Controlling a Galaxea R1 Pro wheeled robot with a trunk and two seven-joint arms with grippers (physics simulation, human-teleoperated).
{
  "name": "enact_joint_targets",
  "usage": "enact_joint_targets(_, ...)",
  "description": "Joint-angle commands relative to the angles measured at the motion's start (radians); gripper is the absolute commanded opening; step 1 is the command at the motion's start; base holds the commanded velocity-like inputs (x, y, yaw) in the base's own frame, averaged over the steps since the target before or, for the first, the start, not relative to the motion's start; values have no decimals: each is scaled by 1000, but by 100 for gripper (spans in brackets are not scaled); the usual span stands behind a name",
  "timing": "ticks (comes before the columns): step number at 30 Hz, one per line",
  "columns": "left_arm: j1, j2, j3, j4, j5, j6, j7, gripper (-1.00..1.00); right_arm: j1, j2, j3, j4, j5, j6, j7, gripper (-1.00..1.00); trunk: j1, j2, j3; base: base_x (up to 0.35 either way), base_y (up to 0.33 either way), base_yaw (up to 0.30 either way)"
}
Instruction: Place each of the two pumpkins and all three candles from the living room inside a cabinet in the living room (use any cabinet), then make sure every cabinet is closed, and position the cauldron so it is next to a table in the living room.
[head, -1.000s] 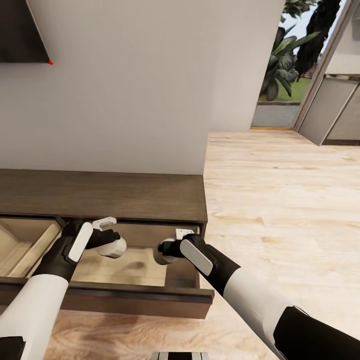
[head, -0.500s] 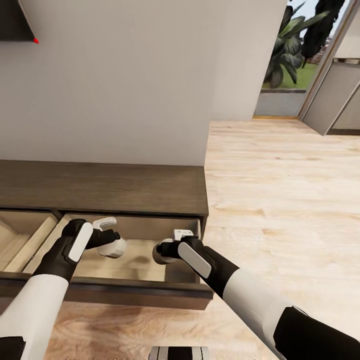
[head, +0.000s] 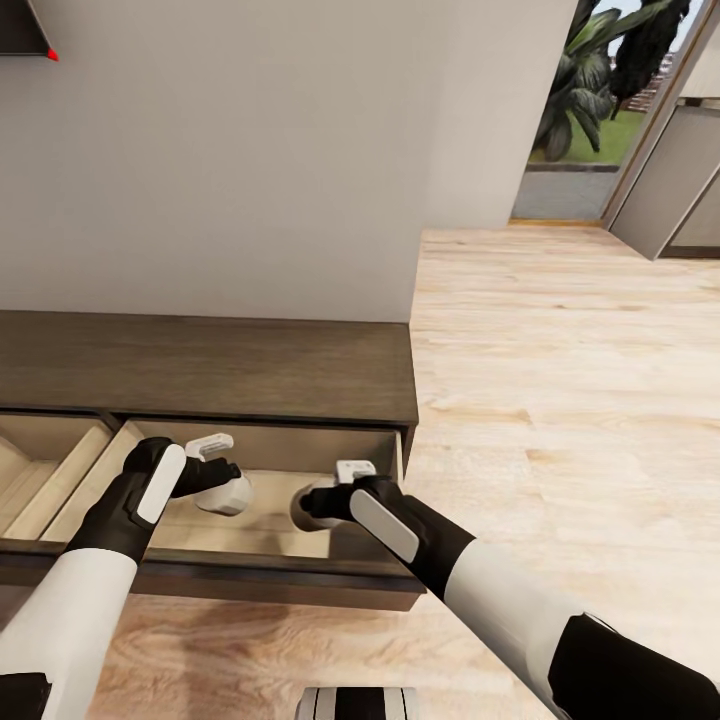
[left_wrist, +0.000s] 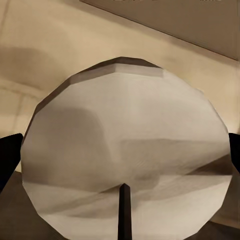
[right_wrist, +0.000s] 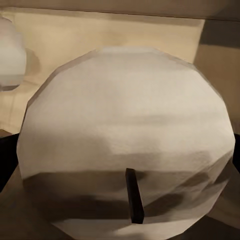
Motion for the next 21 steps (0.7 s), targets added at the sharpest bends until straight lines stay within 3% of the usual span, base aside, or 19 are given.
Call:
enact_joint_targets(1,0,0,1,-2,10,3,7,-100,-1,0,3,-4,-10,-1,-10,-100,0,0,-1,0,0,0)
enact_joint_targets(21,0,0,1,-11,11,3,6,-100,-3,0,9,-12,-13,-9,-16,-100,0,0,-1,0,1,0)
